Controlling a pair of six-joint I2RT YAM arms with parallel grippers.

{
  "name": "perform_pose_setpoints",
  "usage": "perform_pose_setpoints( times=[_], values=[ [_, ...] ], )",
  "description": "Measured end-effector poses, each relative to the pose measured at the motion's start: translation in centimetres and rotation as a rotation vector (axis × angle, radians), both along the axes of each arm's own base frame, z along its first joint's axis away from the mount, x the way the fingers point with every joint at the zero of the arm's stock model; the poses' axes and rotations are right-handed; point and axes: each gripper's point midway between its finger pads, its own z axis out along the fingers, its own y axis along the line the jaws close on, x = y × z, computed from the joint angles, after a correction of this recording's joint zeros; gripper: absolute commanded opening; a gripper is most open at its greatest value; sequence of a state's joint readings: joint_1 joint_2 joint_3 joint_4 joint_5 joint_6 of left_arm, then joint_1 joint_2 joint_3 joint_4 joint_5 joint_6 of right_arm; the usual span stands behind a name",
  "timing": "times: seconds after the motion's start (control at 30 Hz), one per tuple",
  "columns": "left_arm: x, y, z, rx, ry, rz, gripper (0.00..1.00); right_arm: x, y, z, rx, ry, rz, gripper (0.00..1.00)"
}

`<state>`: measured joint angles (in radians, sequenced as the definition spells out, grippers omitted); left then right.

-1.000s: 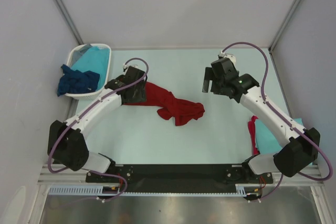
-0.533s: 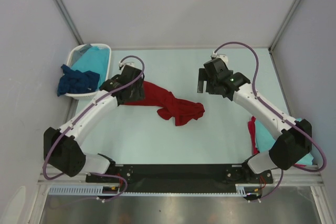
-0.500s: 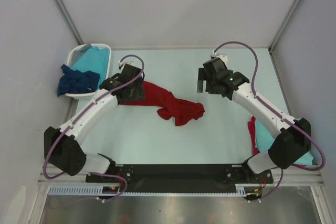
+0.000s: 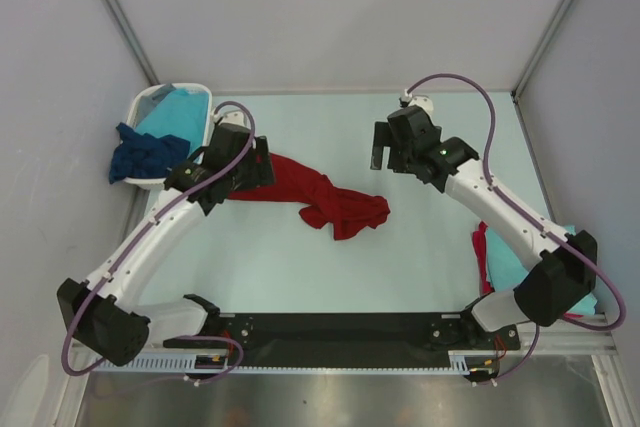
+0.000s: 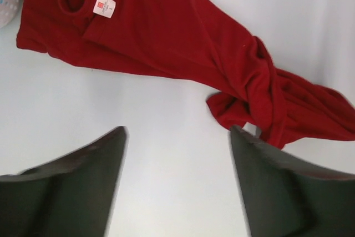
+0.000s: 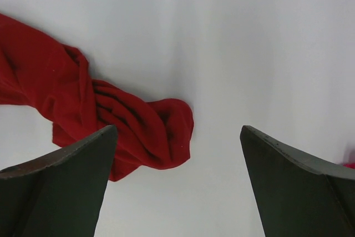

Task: Fold and stack the t-shirts
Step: Flatten out the tshirt

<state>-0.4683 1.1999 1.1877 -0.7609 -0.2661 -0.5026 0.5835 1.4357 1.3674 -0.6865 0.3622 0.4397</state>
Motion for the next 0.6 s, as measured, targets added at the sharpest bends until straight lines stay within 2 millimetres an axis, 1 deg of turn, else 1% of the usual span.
perform_pose_setpoints(
  times=[0.13,0.2,0.27,0.33,0.4,0.43,0.5,0.53,0.6],
  values=[
    [-0.2,0.1,-1.3,0.012,0.025,0.006,0.9,-0.5,0.5,-2.3,-0.041,0.071,0.026,0.96],
    [-0.2,0.3,-1.8,0.018,0.034,0.013,0.85,-1.3,1.1,-3.1,-0.058,0.09,0.051,0.95],
    [-0.3,0.3,-2.2,0.014,0.04,0.021,0.81,-2.5,2.4,-3.6,-0.077,0.101,0.094,0.91],
    [-0.4,0.3,-2.5,0.012,0.047,0.026,0.79,-3.6,3.5,-3.9,-0.084,0.109,0.119,0.88],
    [-0.5,0.3,-2.7,0.011,0.051,0.028,0.77,-4.4,4.2,-4.1,-0.083,0.111,0.122,0.82],
    [-0.5,0.3,-2.7,0.01,0.051,0.027,0.77,-4.6,4.3,-4.1,-0.08,0.112,0.111,0.77],
    [-0.4,0.3,-2.7,0.009,0.047,0.026,0.75,-5.0,4.3,-4.2,-0.077,0.12,0.086,0.73],
    [-0.4,0.2,-2.6,0.009,0.045,0.024,0.73,-5.2,4.3,-4.3,-0.076,0.121,0.071,0.68],
    [-0.3,0.1,-2.6,0.013,0.038,0.023,0.72,-5.4,4.3,-4.5,-0.077,0.12,0.041,0.55]
  ],
)
